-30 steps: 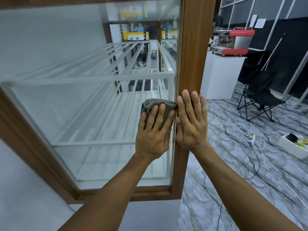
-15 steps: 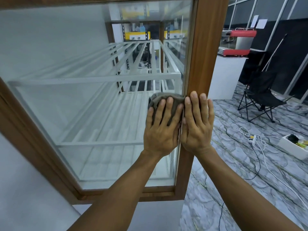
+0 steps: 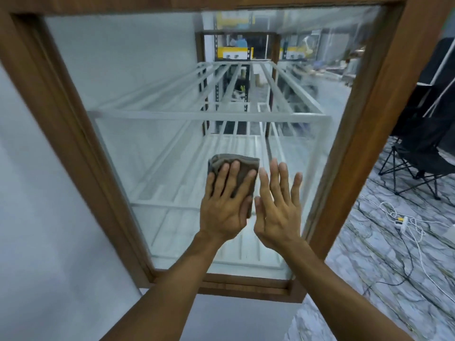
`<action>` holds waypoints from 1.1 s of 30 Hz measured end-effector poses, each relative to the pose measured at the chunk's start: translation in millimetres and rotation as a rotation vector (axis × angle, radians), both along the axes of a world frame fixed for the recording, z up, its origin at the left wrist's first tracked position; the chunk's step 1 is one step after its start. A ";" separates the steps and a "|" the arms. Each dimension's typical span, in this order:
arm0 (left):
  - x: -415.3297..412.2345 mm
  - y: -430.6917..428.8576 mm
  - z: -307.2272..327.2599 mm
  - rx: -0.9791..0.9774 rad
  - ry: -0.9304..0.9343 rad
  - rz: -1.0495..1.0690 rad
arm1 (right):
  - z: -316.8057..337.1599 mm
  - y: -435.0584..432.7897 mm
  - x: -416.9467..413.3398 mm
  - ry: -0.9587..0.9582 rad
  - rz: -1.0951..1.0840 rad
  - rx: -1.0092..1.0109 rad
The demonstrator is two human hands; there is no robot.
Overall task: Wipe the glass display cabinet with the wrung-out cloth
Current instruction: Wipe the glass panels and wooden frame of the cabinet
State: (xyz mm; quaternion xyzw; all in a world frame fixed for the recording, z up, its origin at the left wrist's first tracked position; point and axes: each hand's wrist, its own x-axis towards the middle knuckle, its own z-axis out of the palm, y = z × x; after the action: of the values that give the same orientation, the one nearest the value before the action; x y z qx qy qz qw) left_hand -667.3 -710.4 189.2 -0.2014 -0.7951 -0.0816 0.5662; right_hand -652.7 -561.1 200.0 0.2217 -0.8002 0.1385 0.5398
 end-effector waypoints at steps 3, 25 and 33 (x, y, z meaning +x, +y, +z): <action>-4.3 -32.7 17.6 0.166 -0.009 0.024 | 9.0 -31.5 -5.6 0.007 -0.027 -0.017; -14.0 -194.8 -5.7 0.198 -0.011 0.067 | -8.4 -179.3 -28.1 0.116 -0.070 0.087; -6.7 -191.1 -31.4 0.174 -0.073 0.075 | -8.0 -182.1 -27.4 0.099 -0.095 0.083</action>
State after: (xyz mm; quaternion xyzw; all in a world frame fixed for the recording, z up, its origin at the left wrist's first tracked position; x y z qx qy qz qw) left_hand -674.1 -901.6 157.8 -0.1185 -0.8120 -0.1363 0.5550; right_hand -680.1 -743.2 192.0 0.2124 -0.7872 0.0683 0.5749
